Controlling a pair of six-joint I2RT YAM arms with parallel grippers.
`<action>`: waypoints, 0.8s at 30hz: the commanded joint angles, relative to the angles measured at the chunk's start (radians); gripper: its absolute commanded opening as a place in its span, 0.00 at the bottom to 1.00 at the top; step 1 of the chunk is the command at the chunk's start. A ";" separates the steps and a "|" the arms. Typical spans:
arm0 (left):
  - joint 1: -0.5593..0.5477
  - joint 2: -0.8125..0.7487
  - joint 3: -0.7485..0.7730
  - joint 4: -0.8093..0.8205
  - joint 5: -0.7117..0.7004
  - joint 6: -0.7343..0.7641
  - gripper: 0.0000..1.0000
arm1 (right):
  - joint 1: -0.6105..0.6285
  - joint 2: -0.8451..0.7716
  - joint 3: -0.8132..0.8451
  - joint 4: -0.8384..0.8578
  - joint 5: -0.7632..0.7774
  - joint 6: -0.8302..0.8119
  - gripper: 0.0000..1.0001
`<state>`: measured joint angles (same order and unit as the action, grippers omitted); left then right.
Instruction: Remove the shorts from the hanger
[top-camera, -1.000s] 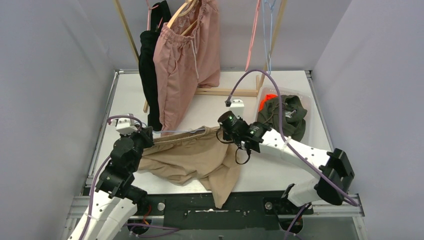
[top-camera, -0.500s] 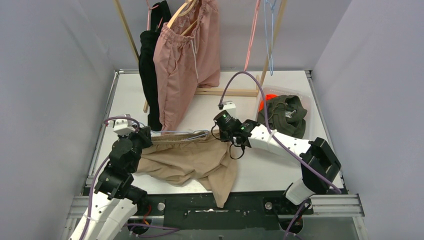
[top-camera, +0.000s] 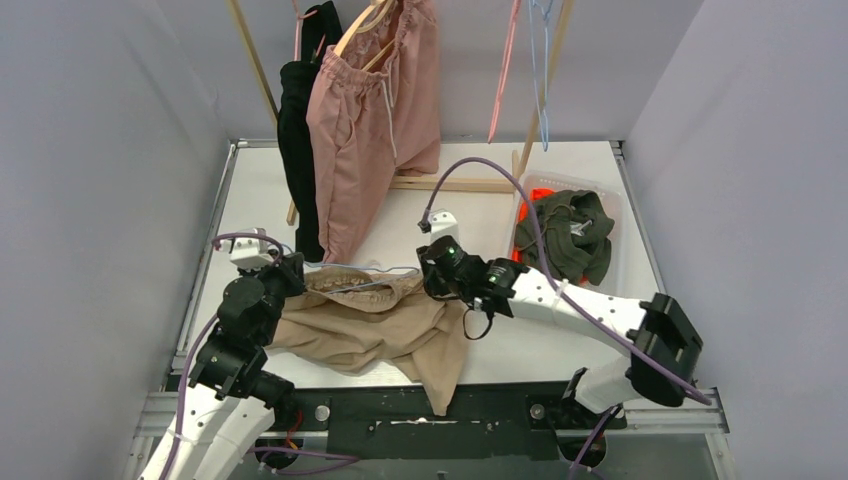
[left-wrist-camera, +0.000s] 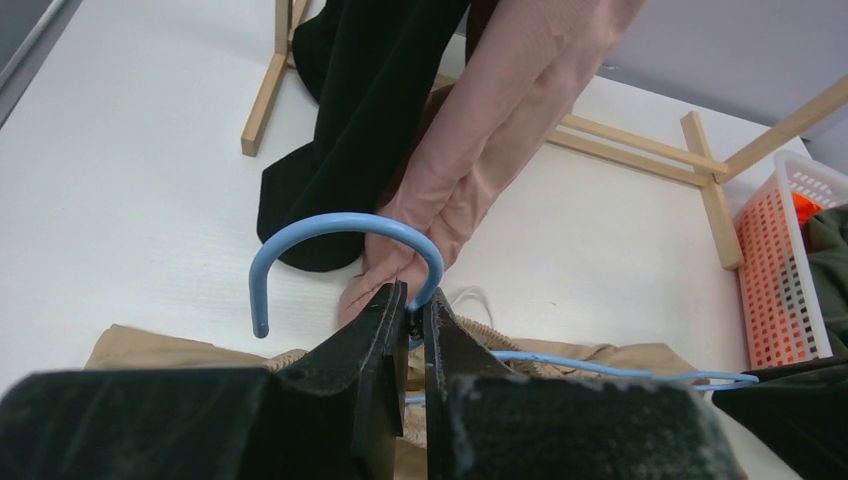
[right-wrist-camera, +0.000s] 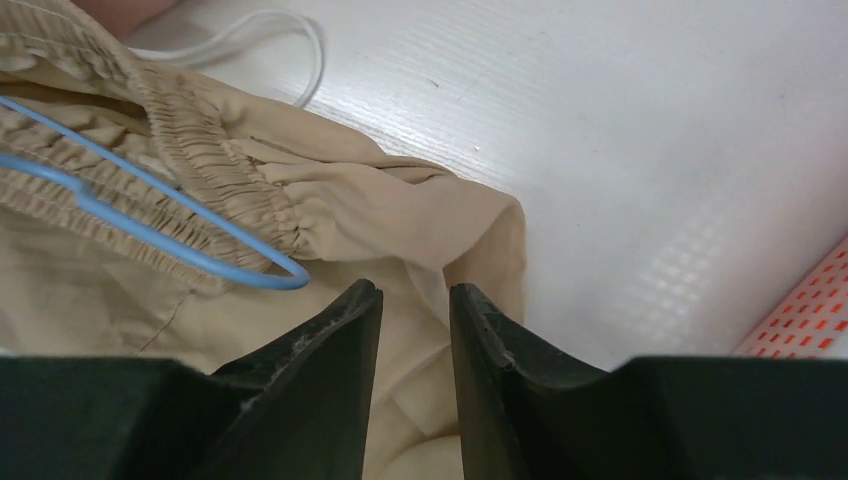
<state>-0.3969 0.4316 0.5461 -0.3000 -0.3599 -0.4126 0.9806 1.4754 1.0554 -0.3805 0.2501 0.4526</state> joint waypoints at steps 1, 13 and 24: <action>0.007 -0.009 0.019 0.098 0.086 0.030 0.00 | -0.005 -0.162 -0.058 0.132 0.030 -0.015 0.33; 0.007 0.010 0.006 0.131 0.180 0.042 0.00 | 0.000 -0.358 -0.313 0.479 -0.105 -0.155 0.56; 0.008 0.011 -0.016 0.186 0.325 0.058 0.00 | -0.003 -0.345 -0.273 0.431 -0.229 -0.178 0.54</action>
<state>-0.3958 0.4442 0.5339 -0.2173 -0.1352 -0.3737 0.9764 1.1316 0.7334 -0.0067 0.1051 0.2966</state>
